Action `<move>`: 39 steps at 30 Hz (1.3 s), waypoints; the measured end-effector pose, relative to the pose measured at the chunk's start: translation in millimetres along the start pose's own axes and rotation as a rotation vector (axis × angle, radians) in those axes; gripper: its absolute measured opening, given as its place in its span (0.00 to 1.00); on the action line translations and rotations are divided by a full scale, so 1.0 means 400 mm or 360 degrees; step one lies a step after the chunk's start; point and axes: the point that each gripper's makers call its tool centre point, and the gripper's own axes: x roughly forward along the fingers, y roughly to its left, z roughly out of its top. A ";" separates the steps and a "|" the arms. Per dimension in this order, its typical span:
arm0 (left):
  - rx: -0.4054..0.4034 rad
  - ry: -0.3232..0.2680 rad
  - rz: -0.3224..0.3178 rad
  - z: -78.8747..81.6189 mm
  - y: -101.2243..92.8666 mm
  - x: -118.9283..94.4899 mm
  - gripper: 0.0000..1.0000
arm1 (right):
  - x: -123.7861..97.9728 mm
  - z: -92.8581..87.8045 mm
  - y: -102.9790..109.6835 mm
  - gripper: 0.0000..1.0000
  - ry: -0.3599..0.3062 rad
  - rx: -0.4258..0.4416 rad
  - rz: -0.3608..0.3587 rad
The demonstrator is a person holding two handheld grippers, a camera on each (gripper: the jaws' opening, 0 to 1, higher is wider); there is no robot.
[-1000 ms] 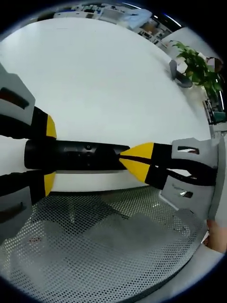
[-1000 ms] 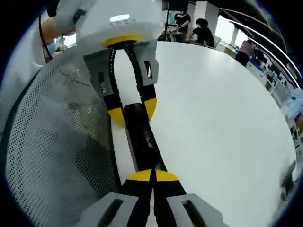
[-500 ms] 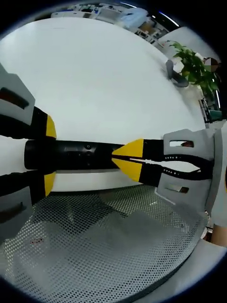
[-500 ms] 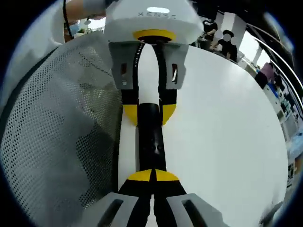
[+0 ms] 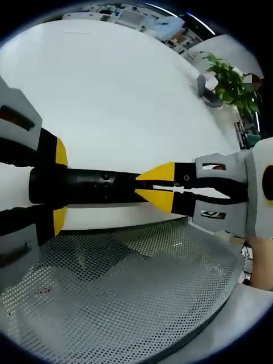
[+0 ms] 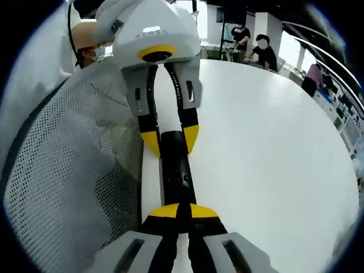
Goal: Press the specified remote control buttons in sequence, fully releasing each button before pressing the next.
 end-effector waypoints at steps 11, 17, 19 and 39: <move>-0.0012 -0.0023 0.0002 0.001 -0.004 0.001 0.24 | 0.023 0.005 0.022 0.04 0.0086 -0.0128 0.0053; -0.0005 -0.0054 0.0000 0.000 -0.005 0.001 0.24 | 0.028 0.004 0.026 0.04 0.0184 -0.0140 0.0061; -0.0010 -0.0077 0.0000 0.000 -0.004 0.001 0.24 | 0.028 0.004 0.028 0.04 0.0257 -0.0164 0.0053; -0.0045 -0.0195 0.0006 0.002 -0.003 -0.002 0.24 | 0.024 0.010 0.014 0.06 -0.0128 -0.0089 0.0008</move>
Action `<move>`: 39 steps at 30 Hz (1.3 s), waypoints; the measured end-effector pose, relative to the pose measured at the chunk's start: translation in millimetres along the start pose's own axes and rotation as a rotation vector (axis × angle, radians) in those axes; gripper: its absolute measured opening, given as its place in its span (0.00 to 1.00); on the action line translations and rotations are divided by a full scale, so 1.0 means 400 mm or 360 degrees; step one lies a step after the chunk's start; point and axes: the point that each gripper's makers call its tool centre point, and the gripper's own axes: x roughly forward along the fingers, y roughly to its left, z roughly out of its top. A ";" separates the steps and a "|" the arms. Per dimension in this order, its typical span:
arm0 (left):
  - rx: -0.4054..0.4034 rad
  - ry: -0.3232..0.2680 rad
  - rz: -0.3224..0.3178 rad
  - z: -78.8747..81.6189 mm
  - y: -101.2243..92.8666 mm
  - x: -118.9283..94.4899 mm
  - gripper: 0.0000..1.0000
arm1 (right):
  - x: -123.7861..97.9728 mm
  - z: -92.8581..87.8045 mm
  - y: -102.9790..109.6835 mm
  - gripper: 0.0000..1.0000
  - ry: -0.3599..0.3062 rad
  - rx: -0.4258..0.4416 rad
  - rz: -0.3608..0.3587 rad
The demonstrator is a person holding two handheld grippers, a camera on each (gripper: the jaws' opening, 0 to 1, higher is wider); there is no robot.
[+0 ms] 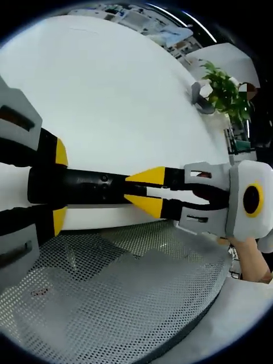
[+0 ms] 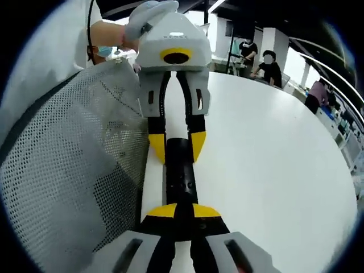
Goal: Press the specified remote control buttons in sequence, fully releasing each button before pressing the next.
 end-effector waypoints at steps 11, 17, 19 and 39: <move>-0.0005 -0.0013 -0.0001 0.002 -0.002 0.000 0.24 | 0.007 0.001 0.003 0.09 -0.0035 0.0086 0.0094; -0.0003 -0.0008 0.0001 0.003 -0.002 0.001 0.24 | 0.015 0.004 0.011 0.10 0.0061 0.0027 0.0098; -0.0001 -0.0006 0.0000 0.002 -0.002 0.001 0.24 | 0.016 0.004 0.009 0.09 0.0090 0.0035 0.0098; -0.0006 -0.0010 0.0006 0.002 -0.003 0.002 0.24 | 0.015 0.009 0.011 0.05 0.0143 -0.0056 0.0066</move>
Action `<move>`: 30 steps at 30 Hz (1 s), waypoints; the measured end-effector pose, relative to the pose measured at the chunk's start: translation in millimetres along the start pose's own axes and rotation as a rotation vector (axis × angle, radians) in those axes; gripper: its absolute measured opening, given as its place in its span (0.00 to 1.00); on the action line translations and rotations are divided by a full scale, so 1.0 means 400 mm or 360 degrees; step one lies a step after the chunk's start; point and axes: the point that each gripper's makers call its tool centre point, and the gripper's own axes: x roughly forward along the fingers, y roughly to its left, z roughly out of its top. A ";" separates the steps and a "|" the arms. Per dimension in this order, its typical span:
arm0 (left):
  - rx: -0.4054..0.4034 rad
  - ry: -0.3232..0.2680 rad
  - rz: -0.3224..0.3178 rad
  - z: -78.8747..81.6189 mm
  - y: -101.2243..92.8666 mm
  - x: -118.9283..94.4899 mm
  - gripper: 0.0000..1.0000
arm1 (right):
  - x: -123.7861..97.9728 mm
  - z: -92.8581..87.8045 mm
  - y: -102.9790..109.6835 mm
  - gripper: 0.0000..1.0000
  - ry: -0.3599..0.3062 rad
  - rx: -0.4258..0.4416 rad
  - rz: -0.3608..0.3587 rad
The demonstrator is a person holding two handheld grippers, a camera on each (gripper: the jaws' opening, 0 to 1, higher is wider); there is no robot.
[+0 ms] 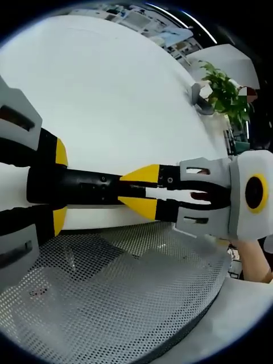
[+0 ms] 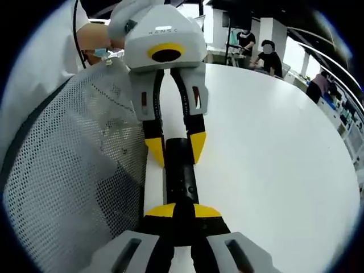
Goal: Press the specified remote control buttons in sequence, fully releasing each button before pressing the next.
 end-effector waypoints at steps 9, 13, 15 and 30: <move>-0.0001 -0.0003 0.0000 0.000 0.002 0.001 0.24 | 0.006 0.006 0.000 0.04 0.0151 0.0020 0.0075; -0.0003 -0.0005 0.0000 0.000 0.002 0.001 0.24 | 0.011 0.008 -0.002 0.03 0.0183 0.0088 -0.0004; -0.0010 -0.0010 0.0003 0.000 0.002 0.000 0.24 | 0.010 0.008 -0.002 0.03 0.0133 0.0122 -0.0064; -0.0002 -0.0011 0.0004 0.000 -0.001 0.000 0.24 | 0.007 0.020 0.009 0.02 0.0087 -0.0153 -0.0033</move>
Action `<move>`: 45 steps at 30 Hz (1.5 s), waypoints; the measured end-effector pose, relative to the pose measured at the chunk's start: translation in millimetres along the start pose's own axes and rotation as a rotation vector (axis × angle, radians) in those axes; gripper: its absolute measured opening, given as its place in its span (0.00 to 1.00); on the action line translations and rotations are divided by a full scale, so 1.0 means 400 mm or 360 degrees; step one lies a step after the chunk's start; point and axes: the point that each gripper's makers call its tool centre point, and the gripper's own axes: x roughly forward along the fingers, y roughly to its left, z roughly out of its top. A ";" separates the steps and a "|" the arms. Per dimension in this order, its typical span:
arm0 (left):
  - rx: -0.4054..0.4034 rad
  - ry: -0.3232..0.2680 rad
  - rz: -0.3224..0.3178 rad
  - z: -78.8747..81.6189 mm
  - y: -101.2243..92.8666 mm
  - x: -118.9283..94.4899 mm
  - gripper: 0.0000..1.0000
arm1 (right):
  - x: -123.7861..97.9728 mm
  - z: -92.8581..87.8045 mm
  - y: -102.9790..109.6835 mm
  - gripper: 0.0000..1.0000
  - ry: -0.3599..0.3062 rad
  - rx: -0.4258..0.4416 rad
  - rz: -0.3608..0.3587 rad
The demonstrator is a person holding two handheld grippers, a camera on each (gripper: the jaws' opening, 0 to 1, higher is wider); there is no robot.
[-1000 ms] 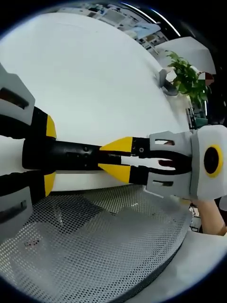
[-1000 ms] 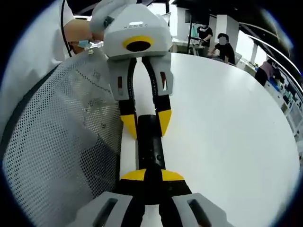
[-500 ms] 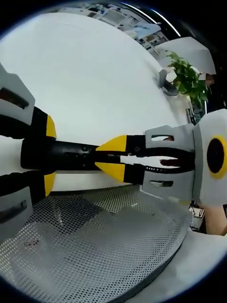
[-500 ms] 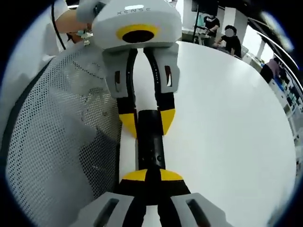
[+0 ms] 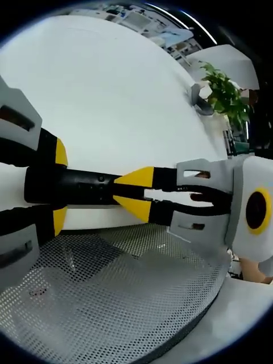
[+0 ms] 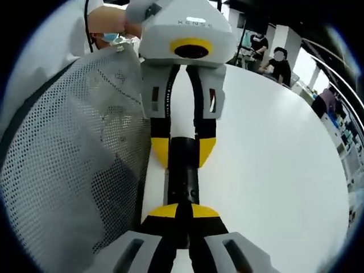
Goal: Press the specified remote control buttons in sequence, fully releasing each button before pressing the next.
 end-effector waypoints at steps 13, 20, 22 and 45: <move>-0.0003 -0.0011 0.0001 0.001 0.001 -0.001 0.24 | 0.009 -0.001 -0.011 0.00 0.0165 0.0306 -0.0087; -0.0001 -0.0009 0.0000 0.001 0.002 -0.002 0.24 | 0.004 0.004 -0.015 0.00 -0.0021 0.0361 -0.0121; 0.0001 -0.0008 -0.0001 0.001 0.003 -0.001 0.24 | 0.000 0.001 -0.020 0.00 -0.0067 0.0385 -0.0088; 0.0008 -0.0029 -0.0012 0.005 0.003 0.001 0.24 | -0.007 -0.007 -0.009 0.00 0.0153 0.0103 0.0000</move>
